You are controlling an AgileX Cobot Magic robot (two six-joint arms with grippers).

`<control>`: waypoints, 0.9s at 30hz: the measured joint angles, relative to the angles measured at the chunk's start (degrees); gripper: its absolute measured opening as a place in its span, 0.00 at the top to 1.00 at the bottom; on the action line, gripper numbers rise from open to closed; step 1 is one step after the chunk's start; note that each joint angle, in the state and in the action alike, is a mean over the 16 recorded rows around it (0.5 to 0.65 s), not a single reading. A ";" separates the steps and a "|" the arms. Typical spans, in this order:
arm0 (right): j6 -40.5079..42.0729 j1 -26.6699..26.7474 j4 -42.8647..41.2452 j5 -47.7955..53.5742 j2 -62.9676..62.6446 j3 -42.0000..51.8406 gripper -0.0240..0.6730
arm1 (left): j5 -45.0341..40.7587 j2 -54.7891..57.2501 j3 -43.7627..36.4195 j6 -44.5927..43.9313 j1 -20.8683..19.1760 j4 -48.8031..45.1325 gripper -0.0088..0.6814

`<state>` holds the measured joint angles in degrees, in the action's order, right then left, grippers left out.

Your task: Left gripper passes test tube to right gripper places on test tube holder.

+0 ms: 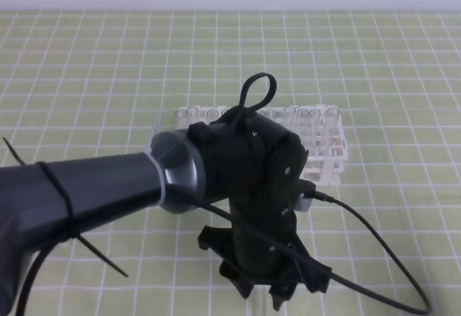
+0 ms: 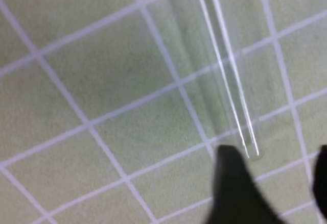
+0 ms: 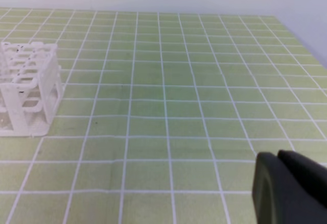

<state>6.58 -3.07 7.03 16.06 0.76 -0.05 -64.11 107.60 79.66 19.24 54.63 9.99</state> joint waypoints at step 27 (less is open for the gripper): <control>0.00 0.00 0.00 0.00 0.00 0.00 0.99 | 3.50 4.33 -1.11 6.86 1.06 -1.57 0.30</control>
<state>6.58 -3.07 7.03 16.06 0.76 -0.05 -60.61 111.93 78.55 26.10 55.69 8.42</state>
